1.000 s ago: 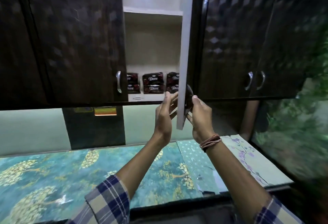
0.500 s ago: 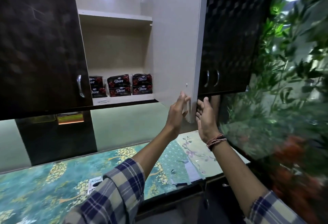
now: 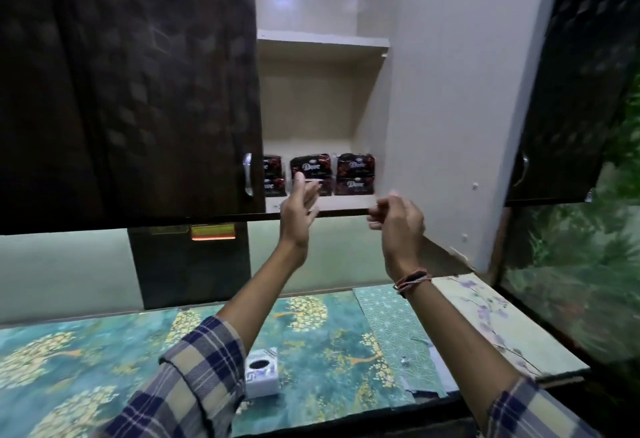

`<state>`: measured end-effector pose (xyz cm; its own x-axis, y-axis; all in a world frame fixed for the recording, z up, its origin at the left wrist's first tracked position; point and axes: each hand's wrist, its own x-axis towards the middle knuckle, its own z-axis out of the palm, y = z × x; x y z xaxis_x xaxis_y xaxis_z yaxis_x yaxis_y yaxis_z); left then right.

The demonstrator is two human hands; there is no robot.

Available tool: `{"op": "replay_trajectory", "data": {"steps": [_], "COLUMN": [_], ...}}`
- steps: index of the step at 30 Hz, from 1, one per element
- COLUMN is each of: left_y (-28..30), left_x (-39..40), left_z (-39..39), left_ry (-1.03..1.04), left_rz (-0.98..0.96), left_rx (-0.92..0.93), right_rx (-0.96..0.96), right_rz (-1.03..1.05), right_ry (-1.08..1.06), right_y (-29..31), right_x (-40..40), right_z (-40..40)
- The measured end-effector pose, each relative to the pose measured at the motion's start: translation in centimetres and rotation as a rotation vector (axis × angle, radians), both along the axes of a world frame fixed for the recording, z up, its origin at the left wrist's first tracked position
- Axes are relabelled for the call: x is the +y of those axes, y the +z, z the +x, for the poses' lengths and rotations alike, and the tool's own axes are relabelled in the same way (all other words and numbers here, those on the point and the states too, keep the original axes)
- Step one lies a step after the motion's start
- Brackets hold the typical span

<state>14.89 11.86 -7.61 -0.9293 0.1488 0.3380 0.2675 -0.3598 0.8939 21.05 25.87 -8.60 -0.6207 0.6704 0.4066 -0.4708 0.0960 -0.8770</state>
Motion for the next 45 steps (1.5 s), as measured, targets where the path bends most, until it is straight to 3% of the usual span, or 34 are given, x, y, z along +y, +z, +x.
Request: {"op": "replay_trajectory", "data": {"steps": [6,15,21,29,40,45], "left_y": [0.9,0.7,-0.1,-1.0,-3.6,-3.4], "left_x": [-9.4,-12.7,-12.6,-13.1,-18.0,-23.3], "left_z": [-7.2,-14.3,-16.0,-14.1,-0.9,4.0], "left_ry": [0.168,0.038,-0.001,0.035,0.488,0.552], "left_rz": [0.025,-0.013,-0.034,-0.015,0.321,0.307], "left_rx": [0.000,-0.057,-0.061,-0.022,0.094,0.195], "right_rx": [-0.208,-0.342,-0.358,-0.288,-0.153,-0.125], "right_rz": [-0.074,-0.039,-0.053,0.189,0.196,0.220], "right_ry": [0.415,0.491,0.575,0.376,0.814,0.988], "right_y": [0.2,0.9,0.2,-1.7,-1.3,-1.1], "right_x": [-6.8,-13.0,-14.3,-15.2,-20.1,-27.3], "right_z": [-11.6,-22.3,-25.3,-23.4,-8.4,-5.2]}}
